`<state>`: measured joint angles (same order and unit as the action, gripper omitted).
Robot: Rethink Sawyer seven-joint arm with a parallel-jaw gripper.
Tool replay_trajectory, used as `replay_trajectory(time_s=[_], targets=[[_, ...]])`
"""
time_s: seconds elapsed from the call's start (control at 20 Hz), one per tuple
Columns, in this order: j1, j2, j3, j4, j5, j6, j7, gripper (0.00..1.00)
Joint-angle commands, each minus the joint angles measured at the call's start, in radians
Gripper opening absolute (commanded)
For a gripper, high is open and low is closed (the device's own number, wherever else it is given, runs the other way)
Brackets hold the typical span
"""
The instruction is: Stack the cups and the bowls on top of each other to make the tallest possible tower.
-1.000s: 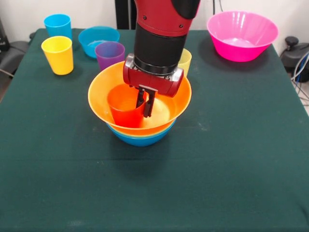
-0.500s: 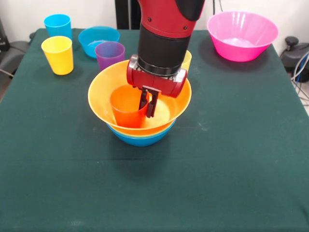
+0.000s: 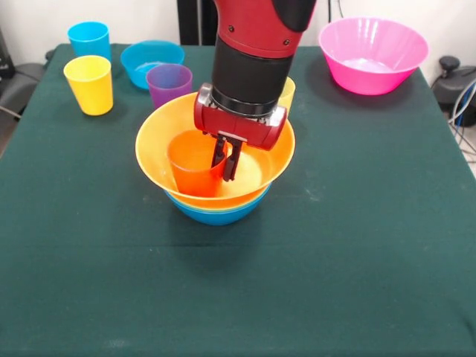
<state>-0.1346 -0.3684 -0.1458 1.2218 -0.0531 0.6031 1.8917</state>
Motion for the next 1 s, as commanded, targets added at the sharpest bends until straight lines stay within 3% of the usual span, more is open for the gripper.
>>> replay_trajectory(time_s=[0.05, 0.6, 1.0], targets=[[0.006, 0.005, 0.040, 0.037, -0.081, -0.110, 0.037, 0.00], [-0.032, -0.037, 0.058, 0.187, -0.098, -0.240, 0.020, 0.00], [-0.072, -0.121, 0.104, 0.305, -0.097, -0.219, -0.033, 0.00]])
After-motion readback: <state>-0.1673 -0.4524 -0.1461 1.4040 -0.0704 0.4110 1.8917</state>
